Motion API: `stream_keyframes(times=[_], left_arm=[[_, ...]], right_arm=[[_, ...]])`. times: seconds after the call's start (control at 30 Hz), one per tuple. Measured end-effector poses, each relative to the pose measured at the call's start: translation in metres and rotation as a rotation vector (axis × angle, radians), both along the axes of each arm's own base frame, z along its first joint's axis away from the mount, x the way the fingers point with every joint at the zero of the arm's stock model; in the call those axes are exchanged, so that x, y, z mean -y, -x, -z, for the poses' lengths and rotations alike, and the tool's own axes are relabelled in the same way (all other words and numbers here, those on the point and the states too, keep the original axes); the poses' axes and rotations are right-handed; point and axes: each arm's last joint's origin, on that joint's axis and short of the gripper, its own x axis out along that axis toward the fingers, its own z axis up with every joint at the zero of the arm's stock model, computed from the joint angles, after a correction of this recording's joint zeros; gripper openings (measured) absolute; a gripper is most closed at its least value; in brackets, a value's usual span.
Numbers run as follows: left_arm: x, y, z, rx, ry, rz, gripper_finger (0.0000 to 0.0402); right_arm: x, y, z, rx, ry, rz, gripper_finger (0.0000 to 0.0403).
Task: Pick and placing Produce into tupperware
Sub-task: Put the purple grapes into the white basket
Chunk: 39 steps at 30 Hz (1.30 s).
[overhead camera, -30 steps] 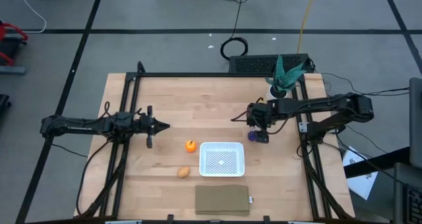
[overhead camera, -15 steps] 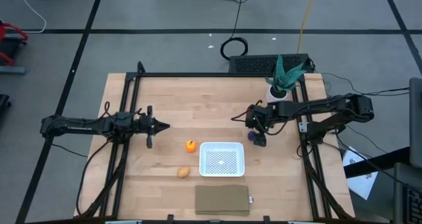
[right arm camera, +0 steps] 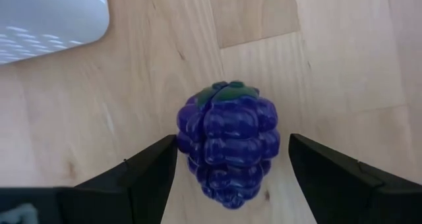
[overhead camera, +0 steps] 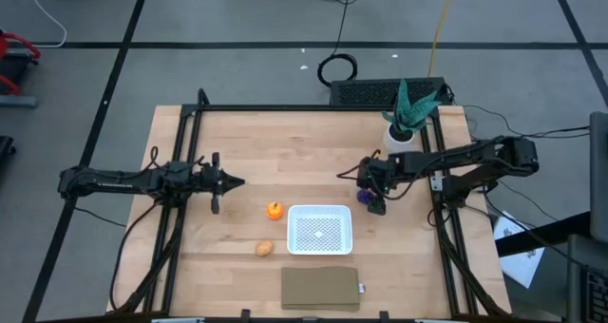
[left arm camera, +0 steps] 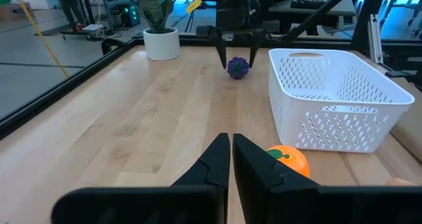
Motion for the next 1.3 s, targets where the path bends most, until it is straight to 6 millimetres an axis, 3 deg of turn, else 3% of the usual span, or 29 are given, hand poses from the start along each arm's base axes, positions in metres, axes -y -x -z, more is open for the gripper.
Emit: stream_keyframes(times=[0.4, 0.63, 0.87, 1.3], left_arm=[[0.000, 0.000, 0.000, 0.000, 0.000, 0.000, 0.0024], [0.000, 0.000, 0.000, 0.000, -0.003, 0.001, 0.0024], [0.000, 0.000, 0.000, 0.001, -0.003, 0.001, 0.0024], [0.000, 0.000, 0.000, 0.002, -0.002, 0.001, 0.0024]], right_arm=[[-0.001, 0.006, 0.015, 0.051, 0.017, -0.021, 0.0279], [-0.001, 0.005, 0.012, 0.033, 0.028, -0.058, 0.0228], [0.000, -0.003, -0.005, 0.007, 0.027, -0.065, 0.0176], [0.000, -0.023, -0.056, 0.001, 0.025, -0.073, 0.0184]])
